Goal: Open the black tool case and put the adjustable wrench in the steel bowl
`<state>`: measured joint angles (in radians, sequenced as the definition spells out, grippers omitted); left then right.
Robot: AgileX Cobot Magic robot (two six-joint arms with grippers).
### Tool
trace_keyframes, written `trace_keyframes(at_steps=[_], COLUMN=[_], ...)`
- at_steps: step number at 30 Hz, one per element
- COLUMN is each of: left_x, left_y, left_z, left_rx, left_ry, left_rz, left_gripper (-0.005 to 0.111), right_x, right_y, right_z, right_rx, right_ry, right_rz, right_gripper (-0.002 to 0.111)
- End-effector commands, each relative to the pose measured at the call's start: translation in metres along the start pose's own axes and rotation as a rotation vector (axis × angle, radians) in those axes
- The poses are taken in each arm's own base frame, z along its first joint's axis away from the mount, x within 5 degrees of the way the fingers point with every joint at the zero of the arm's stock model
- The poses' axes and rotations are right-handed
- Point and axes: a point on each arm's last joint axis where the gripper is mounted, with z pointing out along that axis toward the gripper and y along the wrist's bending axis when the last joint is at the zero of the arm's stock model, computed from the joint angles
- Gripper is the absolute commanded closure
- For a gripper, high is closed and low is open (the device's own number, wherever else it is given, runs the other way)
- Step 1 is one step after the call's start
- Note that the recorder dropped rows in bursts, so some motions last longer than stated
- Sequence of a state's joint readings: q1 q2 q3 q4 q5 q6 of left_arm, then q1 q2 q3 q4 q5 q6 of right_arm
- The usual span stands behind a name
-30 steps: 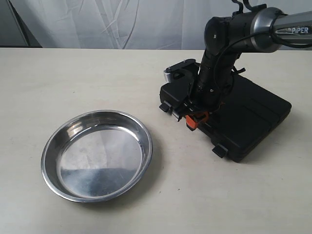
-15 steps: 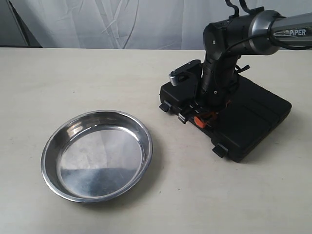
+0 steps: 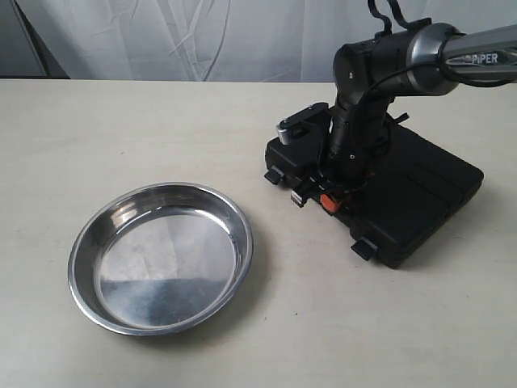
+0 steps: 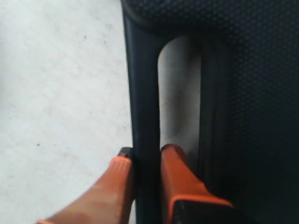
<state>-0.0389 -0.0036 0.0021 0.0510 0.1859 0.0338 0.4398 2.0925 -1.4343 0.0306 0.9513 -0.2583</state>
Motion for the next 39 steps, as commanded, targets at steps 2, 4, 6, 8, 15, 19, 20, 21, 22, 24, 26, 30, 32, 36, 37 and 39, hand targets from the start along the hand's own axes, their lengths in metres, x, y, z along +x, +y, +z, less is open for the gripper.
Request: trace_keyframes(at_steps=[2,4,6,8,15,19,20,21,22,24,26,30,32,36,37,39], left_x=[-0.001,-0.001,-0.001,-0.001,-0.001,-0.001,-0.001,-0.001,-0.001,-0.001,-0.001,-0.001,-0.001,-0.001,-0.001,-0.001], left_y=[0.0,0.0,0.0,0.0,0.0,0.0,0.0,0.0,0.0,0.0,0.0,0.0,0.0,0.0,0.0,0.0], left_z=[0.0,0.0,0.0,0.0,0.0,0.0,0.0,0.0,0.0,0.0,0.0,0.0,0.0,0.0,0.0,0.0], left_rx=[0.004,0.004,0.004,0.004,0.004,0.004,0.004,0.004,0.004,0.004,0.004,0.004,0.004,0.004,0.004,0.004], left_ry=[-0.004,-0.004,-0.004,-0.004,-0.004,-0.004,-0.004,-0.004,-0.004,-0.004,-0.004,-0.004,-0.004,-0.004,-0.004,-0.004], left_rz=[-0.008,-0.008,-0.008,-0.008,-0.008,-0.008,-0.008,-0.008,-0.008,-0.008,-0.008,-0.008,-0.008,-0.008,-0.008,-0.008], left_gripper=[0.106,0.106,0.106,0.106,0.106,0.106,0.106,0.106,0.106,0.106,0.106,0.106,0.106,0.106,0.106,0.106], right_x=[0.002,0.002,0.002,0.003,0.01,0.016,0.019,0.021,0.024,0.029,0.035,0.046,0.049,0.054,0.054,0.057], right_y=[-0.004,-0.004,-0.003,-0.002,0.001,0.001,0.001,0.001,0.0,-0.001,-0.004,-0.015,-0.022,-0.045,-0.051,-0.071], right_z=[-0.002,-0.008,-0.018,-0.029,-0.069,-0.098,-0.107,-0.117,-0.126,-0.142,-0.158,-0.184,-0.188,-0.189,-0.186,-0.181], right_rx=[0.015,0.017,0.02,0.017,0.035,0.068,0.083,0.104,0.127,0.171,0.237,0.419,0.497,0.608,0.626,0.663], right_ry=[0.001,-0.01,-0.033,-0.06,-0.134,-0.199,-0.221,-0.24,-0.26,-0.306,-0.347,-0.384,-0.378,-0.34,-0.324,-0.306], right_rz=[0.0,-0.001,0.0,0.005,0.003,-0.005,-0.011,-0.018,-0.027,-0.031,-0.023,0.0,0.007,0.022,0.028,0.059], right_gripper=[0.108,0.108,0.108,0.108,0.108,0.109,0.109,0.109,0.109,0.109,0.109,0.109,0.109,0.109,0.109,0.109])
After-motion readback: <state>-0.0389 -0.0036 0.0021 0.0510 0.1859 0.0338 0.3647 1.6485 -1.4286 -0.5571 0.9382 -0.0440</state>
